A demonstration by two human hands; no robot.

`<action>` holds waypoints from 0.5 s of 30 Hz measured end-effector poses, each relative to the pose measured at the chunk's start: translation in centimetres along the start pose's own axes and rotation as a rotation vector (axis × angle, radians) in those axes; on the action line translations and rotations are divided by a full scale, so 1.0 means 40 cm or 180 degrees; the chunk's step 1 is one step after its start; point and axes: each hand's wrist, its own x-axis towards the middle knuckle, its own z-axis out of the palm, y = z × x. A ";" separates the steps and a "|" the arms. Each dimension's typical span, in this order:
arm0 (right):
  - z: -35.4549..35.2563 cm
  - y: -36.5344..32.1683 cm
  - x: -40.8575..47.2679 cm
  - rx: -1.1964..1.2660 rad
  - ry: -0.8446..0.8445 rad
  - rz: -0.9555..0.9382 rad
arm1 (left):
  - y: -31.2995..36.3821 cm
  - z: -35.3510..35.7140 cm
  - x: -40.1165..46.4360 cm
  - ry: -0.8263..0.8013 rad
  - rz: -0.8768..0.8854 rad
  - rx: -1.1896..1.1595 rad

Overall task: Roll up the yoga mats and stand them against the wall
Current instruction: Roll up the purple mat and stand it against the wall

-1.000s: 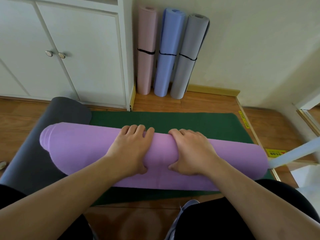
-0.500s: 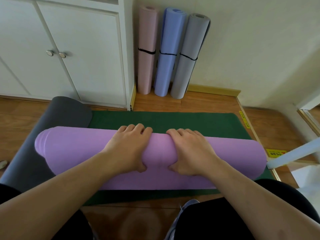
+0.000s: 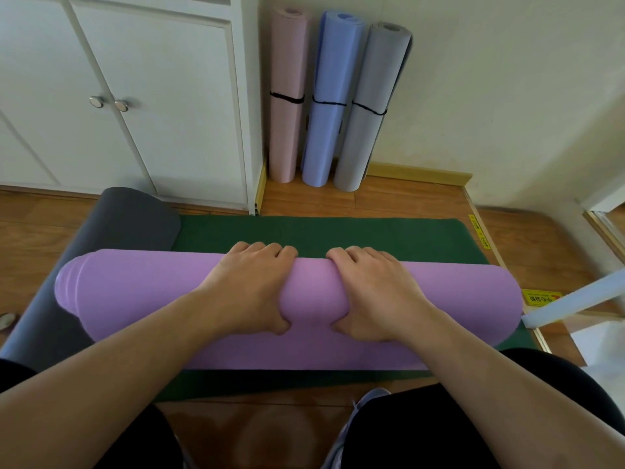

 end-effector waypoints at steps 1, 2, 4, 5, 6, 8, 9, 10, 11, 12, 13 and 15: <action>-0.003 0.000 0.001 0.0037 0.0029 0.0007 | 0.004 0.001 -0.003 0.0030 0.0018 0.0063; -0.004 0.001 0.000 0.0077 0.0051 0.0024 | 0.011 0.004 -0.005 0.0061 0.0019 0.0143; -0.004 0.006 -0.002 0.0202 0.0020 0.0079 | 0.025 0.012 -0.006 0.0123 -0.0019 0.0298; -0.003 0.009 -0.003 0.0258 -0.0007 0.0091 | 0.030 0.015 -0.003 0.0154 -0.0041 0.0347; -0.003 0.013 -0.003 0.0308 -0.0032 0.0095 | 0.031 0.016 0.000 0.0184 -0.0054 0.0364; -0.007 0.016 -0.006 0.0386 -0.0040 0.0075 | 0.025 0.010 0.006 0.0218 -0.0081 0.0284; -0.007 0.014 -0.007 0.0342 -0.0026 0.0046 | 0.018 0.004 0.009 0.0200 -0.0104 0.0208; -0.005 0.011 -0.008 0.0210 -0.0028 0.0015 | 0.010 -0.002 0.010 0.0156 -0.0136 0.0114; -0.001 0.007 -0.008 0.0025 -0.0058 -0.0004 | 0.004 -0.009 0.010 0.0089 -0.0169 0.0014; 0.003 0.002 -0.008 -0.0142 -0.0112 0.0006 | -0.001 -0.014 0.009 0.0005 -0.0188 -0.0072; 0.006 -0.003 -0.008 -0.0234 -0.0175 0.0036 | -0.003 -0.017 0.007 -0.0068 -0.0186 -0.0125; 0.014 -0.010 -0.005 -0.0221 -0.0209 0.0059 | -0.003 -0.019 0.002 -0.0164 -0.0173 -0.0134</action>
